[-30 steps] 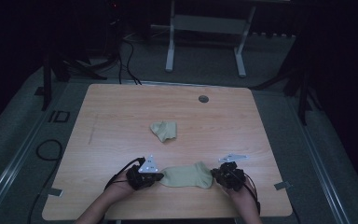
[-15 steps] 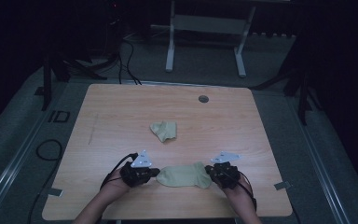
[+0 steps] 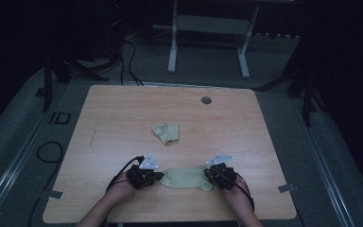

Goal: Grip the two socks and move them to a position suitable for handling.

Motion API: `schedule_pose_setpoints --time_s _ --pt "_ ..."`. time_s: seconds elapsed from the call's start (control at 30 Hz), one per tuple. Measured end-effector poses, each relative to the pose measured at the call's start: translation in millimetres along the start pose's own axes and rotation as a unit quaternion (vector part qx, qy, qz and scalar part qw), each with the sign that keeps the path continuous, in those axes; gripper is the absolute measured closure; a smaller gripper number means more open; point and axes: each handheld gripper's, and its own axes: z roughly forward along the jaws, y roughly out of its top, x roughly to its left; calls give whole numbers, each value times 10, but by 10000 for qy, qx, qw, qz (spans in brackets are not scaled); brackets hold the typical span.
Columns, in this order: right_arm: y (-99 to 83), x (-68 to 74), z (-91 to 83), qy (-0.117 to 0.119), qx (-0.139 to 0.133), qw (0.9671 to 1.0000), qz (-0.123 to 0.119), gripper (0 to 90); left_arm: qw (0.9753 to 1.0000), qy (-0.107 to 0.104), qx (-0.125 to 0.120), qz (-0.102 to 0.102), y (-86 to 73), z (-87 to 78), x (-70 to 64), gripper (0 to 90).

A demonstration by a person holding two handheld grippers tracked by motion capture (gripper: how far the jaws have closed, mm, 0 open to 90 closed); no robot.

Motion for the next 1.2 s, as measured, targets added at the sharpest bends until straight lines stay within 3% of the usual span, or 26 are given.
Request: schedule_pose_setpoints --time_s 0.23,0.67,0.7,0.73,0.83,0.97,1.07,1.2 --pt "-138 -9 -100 32 -5 9998 175 876 9999 4 -61 113 29 49 -45 890" --pt "-171 -23 -128 62 -6 9996 273 853 9999 -56 -104 -6 57 82 -31 884" --pt "-166 -25 -138 154 -18 9994 307 815 9997 -108 -198 -8 51 69 -36 884" --pt "-152 -19 -167 227 -74 9991 347 786 9995 -171 -269 -63 51 58 -37 826" --pt "-91 -15 -240 152 -231 9992 301 704 9990 -256 -366 -57 60 -4 -47 755" --pt "56 -99 -317 213 -425 9984 313 504 9991 -178 -371 -126 48 -65 -43 588" --pt "214 -131 -360 228 -521 9980 259 356 9985 -84 -444 -300 -18 -125 -7 489" --pt "402 -140 -369 263 -614 9976 182 311 9981 -165 -481 -359 -132 -222 48 462"
